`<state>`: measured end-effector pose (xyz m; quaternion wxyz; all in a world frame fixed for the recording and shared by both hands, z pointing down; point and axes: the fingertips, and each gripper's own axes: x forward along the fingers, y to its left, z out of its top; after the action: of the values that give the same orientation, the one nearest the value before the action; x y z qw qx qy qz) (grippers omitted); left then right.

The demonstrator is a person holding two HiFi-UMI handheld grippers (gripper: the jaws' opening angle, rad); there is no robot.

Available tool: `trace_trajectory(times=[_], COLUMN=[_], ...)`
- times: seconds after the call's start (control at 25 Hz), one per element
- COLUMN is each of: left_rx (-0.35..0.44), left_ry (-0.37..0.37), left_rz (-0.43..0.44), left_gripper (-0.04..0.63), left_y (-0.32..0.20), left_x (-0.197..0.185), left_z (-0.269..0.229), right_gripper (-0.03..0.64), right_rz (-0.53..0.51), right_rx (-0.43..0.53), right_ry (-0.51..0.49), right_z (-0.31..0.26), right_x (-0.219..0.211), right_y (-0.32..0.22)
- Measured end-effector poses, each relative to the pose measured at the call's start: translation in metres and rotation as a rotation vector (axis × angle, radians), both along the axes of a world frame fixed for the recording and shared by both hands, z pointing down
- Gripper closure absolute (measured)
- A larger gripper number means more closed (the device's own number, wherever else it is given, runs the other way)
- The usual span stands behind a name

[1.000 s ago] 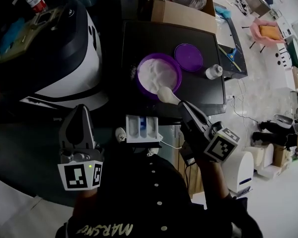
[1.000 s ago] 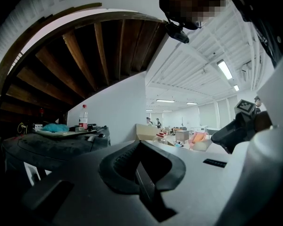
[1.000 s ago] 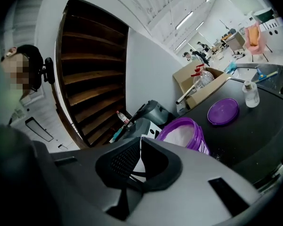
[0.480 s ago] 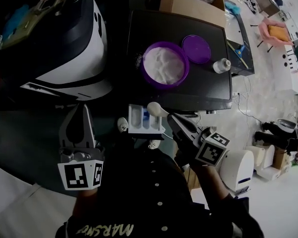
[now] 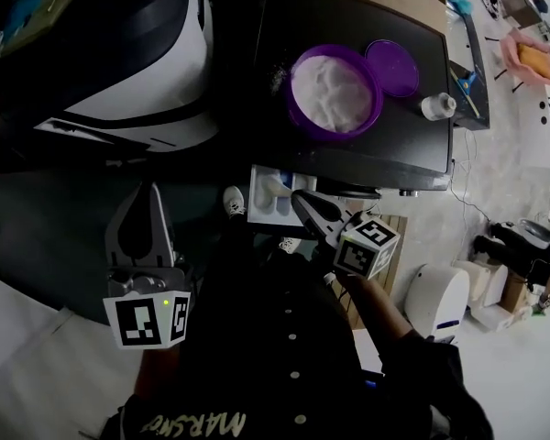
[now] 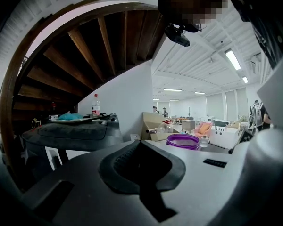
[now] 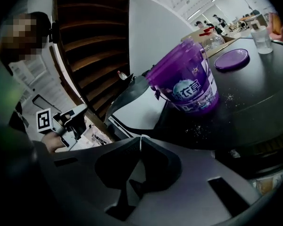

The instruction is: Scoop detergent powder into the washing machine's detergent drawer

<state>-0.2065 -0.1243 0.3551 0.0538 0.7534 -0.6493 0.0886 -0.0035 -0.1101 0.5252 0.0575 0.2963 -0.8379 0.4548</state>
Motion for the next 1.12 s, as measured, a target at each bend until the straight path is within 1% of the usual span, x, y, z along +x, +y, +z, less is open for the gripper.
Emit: trace_trajectory(times=[0.24,0.32,0.4,0.48,0.64,0.84,1.12], left_rx=[-0.035,-0.044,-0.054,-0.064,-0.084,-0.103,-0.124], left_ry=[0.002,0.001,0.002,0.004,0.014,0.024,0.025], left_rz=[-0.015,-0.018,-0.022,-0.026,-0.03,-0.031,-0.027], left_gripper=[0.589,0.588,0.588,0.588,0.588,0.589,0.589], left_y=[0.007,0.009,0.011,0.012,0.014,0.015,0.016], left_x=[-0.008,-0.009,-0.011,-0.012,-0.013,-0.013,-0.01], left_z=[0.015,0.019,0.024,0.028,0.038,0.048,0.057], right_gripper=[0.584,0.584,0.584,0.584,0.584,0.584,0.584], right_rz=[-0.098,-0.139,-0.198,-0.273,-0.405,-0.566,-0.77], right_rx=[0.047,0.081,0.144,0.231,0.402,0.693,1.09], right_ry=[0.146,0.209,0.286,0.361,0.469,0.68,0.923], right_z=[0.048,0.06,0.067,0.068,0.068,0.078,0.089], right_x=[-0.007,-0.009,-0.013,-0.021,-0.038,-0.043,-0.044], right_y=[0.002,0.003,0.006,0.01,0.018,0.032,0.051])
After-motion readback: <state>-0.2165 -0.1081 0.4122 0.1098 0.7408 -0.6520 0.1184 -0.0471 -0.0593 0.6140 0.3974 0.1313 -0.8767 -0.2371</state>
